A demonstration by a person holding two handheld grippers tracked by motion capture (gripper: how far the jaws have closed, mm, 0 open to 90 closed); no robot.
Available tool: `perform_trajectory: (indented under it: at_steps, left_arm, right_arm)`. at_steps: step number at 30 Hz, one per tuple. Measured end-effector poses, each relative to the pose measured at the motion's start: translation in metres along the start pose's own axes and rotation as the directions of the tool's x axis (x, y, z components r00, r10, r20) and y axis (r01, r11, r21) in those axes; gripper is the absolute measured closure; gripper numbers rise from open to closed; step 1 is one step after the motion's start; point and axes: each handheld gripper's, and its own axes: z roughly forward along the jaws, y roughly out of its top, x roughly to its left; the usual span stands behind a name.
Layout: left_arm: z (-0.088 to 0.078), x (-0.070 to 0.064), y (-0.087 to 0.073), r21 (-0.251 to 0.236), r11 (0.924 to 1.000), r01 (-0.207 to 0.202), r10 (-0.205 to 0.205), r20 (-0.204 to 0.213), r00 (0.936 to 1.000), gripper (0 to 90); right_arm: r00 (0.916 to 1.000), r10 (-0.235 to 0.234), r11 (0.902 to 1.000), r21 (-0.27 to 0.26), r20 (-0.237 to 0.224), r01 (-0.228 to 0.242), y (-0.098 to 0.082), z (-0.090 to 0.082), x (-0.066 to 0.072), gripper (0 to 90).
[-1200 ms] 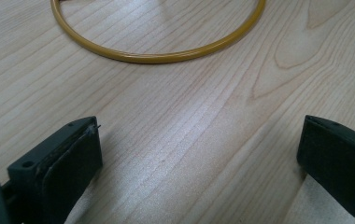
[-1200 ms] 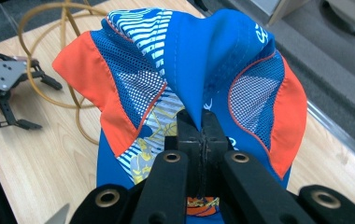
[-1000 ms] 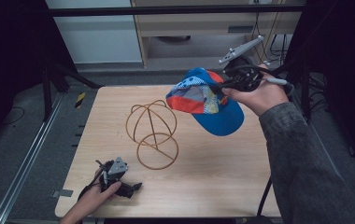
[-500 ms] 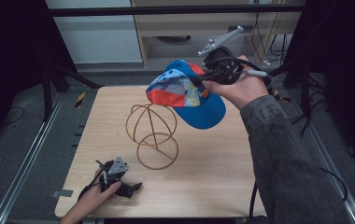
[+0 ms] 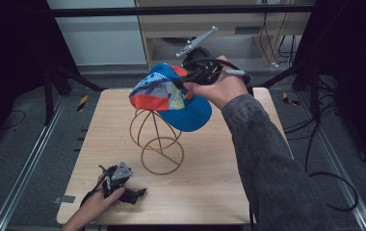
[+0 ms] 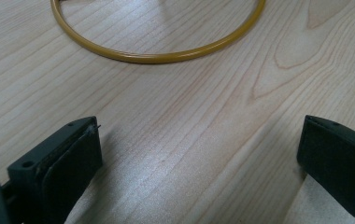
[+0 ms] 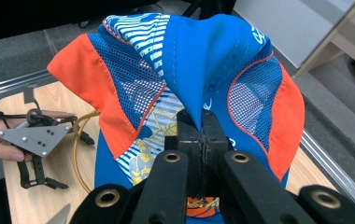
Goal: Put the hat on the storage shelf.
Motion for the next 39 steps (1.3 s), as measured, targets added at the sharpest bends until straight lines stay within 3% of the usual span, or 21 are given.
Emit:
perform_trajectory:
  at_steps: [15, 26, 39]
  left_arm:
    - [0.0, 0.0, 0.0, 0.0, 1.0, 0.002, -0.002, -0.002, 1.0, 0.0]
    - [0.0, 0.0, 0.0, -0.001, 1.0, -0.001, 0.001, 0.0, 1.0, 0.0]
    - [0.0, 0.0, 0.0, -0.003, 1.0, -0.001, 0.001, 0.002, 1.0, 0.0]
  right_arm:
    - [0.9984, -0.034, 0.9984, 0.043, -0.044, 0.036, 0.02, 0.039, 0.014, 90.0]
    - [0.9941, -0.07, 0.9895, 0.121, -0.083, 0.079, 0.024, 0.078, 0.031, 89.9]
    - [0.9932, -0.075, 0.9787, 0.184, -0.089, 0.091, 0.022, 0.092, 0.035, 89.6]
